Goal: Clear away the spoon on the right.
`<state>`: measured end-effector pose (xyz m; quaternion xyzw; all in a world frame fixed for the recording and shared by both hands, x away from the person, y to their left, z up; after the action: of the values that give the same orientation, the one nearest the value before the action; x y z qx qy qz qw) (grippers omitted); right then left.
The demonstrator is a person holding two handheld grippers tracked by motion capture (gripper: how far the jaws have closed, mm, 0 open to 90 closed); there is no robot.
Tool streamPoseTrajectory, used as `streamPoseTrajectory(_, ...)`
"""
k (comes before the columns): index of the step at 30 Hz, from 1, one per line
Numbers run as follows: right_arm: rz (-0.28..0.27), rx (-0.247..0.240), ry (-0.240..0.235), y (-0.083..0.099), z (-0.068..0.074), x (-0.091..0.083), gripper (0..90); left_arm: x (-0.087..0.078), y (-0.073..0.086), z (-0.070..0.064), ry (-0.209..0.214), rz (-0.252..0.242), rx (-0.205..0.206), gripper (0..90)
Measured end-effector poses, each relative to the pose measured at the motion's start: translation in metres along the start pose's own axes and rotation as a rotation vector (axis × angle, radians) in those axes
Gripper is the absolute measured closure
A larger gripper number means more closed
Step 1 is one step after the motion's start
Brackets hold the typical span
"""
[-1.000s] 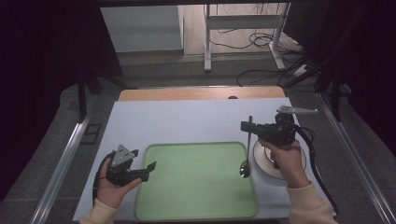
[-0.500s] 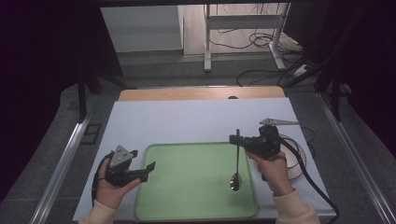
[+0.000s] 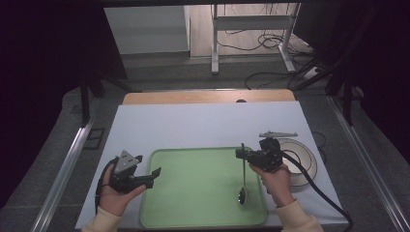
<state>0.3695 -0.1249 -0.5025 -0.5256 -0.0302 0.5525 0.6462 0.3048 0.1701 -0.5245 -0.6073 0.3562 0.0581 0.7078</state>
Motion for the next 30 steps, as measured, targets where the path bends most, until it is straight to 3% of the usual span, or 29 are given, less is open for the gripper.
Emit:
streamPoseTrajectory(15, 0.1, 0.039, 0.098, 0.025, -0.022, 0.031, 86.4, 0.002, 0.003, 0.001, 0.003, 0.009, -0.002, 21.2)
streamPoseTrajectory(21, 0.12, 0.038, 0.123, 0.031, -0.027, 0.037, 85.5, 0.002, 0.003, 0.002, -0.021, 0.016, 0.024, 21.2)
streamPoseTrajectory(27, 0.152, 0.031, 0.174, 0.039, -0.035, 0.042, 83.6, 0.003, 0.004, 0.001, -0.013, 0.018, 0.023, 21.2)
streamPoseTrajectory(30, 0.154, 0.032, 0.176, 0.04, -0.036, 0.044, 83.6, 0.003, 0.004, 0.001, -0.011, 0.017, 0.019, 21.2)
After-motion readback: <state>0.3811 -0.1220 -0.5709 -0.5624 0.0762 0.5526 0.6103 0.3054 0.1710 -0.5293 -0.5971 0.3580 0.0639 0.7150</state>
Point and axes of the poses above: each handheld gripper's, and its own axes: x roughly forward along the jaws, y roughly out of its underside, z roughly to its left, the point moved 10 cm from there along x, roughly forward along the jaws, and after that the axes turned 4 degrees about -y, right-handed, at the moved point
